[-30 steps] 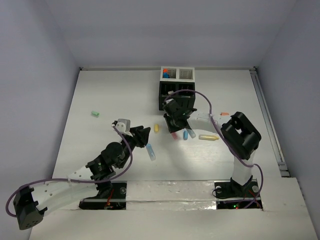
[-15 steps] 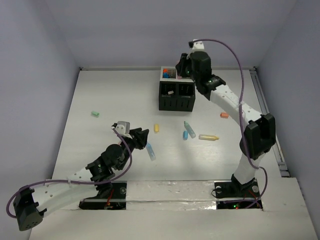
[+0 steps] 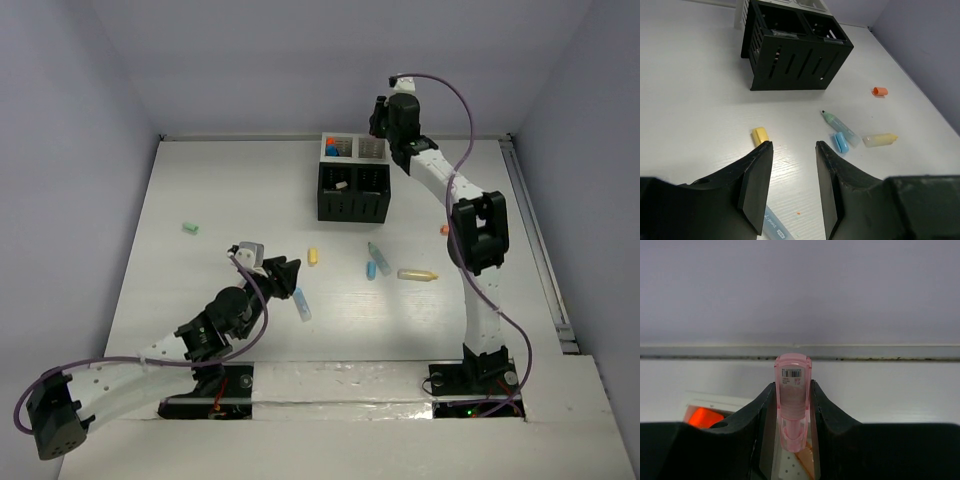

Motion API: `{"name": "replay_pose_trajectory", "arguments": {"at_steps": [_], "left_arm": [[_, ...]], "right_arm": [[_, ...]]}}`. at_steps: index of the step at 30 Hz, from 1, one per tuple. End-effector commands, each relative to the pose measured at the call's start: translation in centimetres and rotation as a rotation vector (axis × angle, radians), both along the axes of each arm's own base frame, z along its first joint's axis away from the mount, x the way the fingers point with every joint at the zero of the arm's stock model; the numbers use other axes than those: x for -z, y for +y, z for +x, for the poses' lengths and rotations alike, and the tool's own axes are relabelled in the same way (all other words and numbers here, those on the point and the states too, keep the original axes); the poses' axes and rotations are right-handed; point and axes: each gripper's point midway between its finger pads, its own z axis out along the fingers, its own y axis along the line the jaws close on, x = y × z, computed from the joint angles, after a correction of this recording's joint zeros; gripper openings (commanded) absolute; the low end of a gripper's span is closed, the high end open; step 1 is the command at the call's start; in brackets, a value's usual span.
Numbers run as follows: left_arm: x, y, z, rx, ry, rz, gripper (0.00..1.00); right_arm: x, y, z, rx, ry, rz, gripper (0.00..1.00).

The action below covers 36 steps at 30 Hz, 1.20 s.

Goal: Sort the stationery into containers
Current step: Place the pen in the storage box.

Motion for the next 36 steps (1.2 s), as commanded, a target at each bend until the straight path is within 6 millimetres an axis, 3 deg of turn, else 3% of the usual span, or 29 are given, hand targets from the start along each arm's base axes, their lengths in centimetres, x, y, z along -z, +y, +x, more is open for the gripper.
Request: {"name": "replay_pose_trajectory", "arguments": {"at_steps": [1, 10, 11, 13, 15, 16, 18, 22, 27, 29, 30, 32, 33, 34, 35, 36], "left_arm": [[-1.1, -0.3, 0.3, 0.001, -0.025, -0.044, 0.36], [-0.8, -0.5, 0.4, 0.003, -0.021, -0.032, 0.37], [-0.8, -0.5, 0.4, 0.001, -0.020, -0.033, 0.36], [-0.7, -0.5, 0.4, 0.001, -0.020, -0.031, 0.37], [-0.7, -0.5, 0.4, 0.003, -0.019, -0.029, 0.36], [-0.8, -0.5, 0.4, 0.003, -0.020, -0.031, 0.37], [-0.8, -0.5, 0.4, 0.004, -0.020, -0.031, 0.36], [-0.8, -0.7, 0.4, 0.012, -0.020, -0.036, 0.36], [-0.8, -0.7, 0.3, 0.012, -0.021, -0.037, 0.36], [-0.9, -0.7, 0.3, 0.012, -0.019, -0.035, 0.36], [-0.9, -0.6, 0.4, 0.010, -0.019, -0.036, 0.36], [-0.9, -0.7, 0.3, 0.013, -0.020, -0.040, 0.36], [-0.9, -0.7, 0.3, 0.016, -0.020, -0.039, 0.36], [-0.9, -0.7, 0.3, 0.018, -0.020, -0.043, 0.36], [-1.0, -0.8, 0.2, 0.021, -0.021, -0.045, 0.36], [-1.1, -0.9, 0.2, 0.026, -0.021, -0.045, 0.36]], "right_arm": [[-4.0, 1.2, 0.4, -0.020, -0.140, 0.012, 0.12], [-0.6, 1.5, -0.5, -0.044, -0.106, 0.030, 0.17], [0.7, 1.5, -0.7, -0.049, -0.085, 0.026, 0.17], [-0.7, 1.5, -1.3, -0.057, -0.131, 0.045, 0.22], [0.2, 1.3, -1.9, -0.059, -0.124, 0.045, 0.34], [-1.1, 1.1, -2.2, -0.057, -0.152, 0.054, 0.39], [-1.2, 1.0, -2.6, -0.057, -0.154, 0.057, 0.56], [-4.1, 1.1, -3.8, -0.080, -0.189, 0.082, 0.73], [-7.9, 0.9, -5.8, -0.102, -0.210, 0.107, 0.77], [-7.3, 0.6, -7.1, -0.107, -0.165, 0.113, 0.71], [-8.9, 0.4, -8.4, -0.114, -0.177, 0.132, 0.59], [-8.1, 1.2, -10.8, -0.153, -0.125, 0.147, 0.25], [-5.1, 0.8, -12.1, -0.151, -0.054, 0.141, 0.14], [-6.3, 0.9, -14.2, -0.163, -0.059, 0.177, 0.00], [-5.3, 1.4, -15.6, -0.192, -0.032, 0.190, 0.00], [-1.3, 1.0, -17.5, -0.196, 0.056, 0.188, 0.00]]}}
